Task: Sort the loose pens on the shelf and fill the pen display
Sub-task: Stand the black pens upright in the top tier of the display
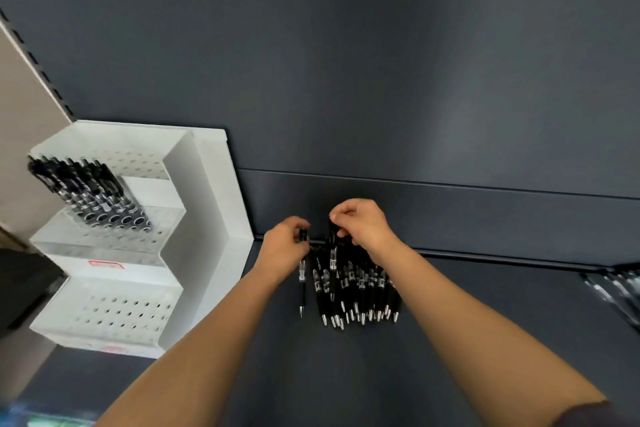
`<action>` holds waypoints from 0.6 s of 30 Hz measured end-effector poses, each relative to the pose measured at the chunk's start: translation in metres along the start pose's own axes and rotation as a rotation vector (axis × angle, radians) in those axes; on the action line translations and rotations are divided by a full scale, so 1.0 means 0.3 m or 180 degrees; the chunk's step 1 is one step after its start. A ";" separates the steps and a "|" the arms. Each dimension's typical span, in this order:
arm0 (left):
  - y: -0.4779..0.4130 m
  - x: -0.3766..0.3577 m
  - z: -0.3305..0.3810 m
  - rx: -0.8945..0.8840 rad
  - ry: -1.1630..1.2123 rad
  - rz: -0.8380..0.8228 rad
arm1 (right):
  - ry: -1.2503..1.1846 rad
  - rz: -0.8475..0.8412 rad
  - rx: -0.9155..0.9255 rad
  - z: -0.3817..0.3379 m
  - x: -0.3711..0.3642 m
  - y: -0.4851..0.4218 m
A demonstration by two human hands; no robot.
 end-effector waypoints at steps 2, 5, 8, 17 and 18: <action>0.015 0.047 0.017 -0.0106 0.0208 0.0129 | -0.0009 0.0004 0.0183 -0.051 -0.016 0.020; 0.040 0.109 0.046 -0.0330 0.0364 0.0255 | 0.0062 0.0099 0.0507 -0.130 -0.033 0.052; 0.062 0.169 0.092 -0.0586 0.0434 0.0345 | 0.0211 0.0186 0.0881 -0.220 -0.044 0.082; 0.151 0.519 0.182 -0.1156 0.0306 0.0953 | 0.0197 0.0570 0.1461 -0.487 -0.128 0.162; 0.165 0.563 0.190 -0.1215 0.0258 0.1016 | 0.0118 0.0565 0.1506 -0.517 -0.144 0.169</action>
Point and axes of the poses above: each hand's wrist, its own y-axis away from the middle knuckle, its own x-axis out of the back of the hand, z = x × y, the point moved 7 cm from there along -y, towards the middle knuckle, and after that the axes turned 1 degree about -y, right-handed, at the moved point
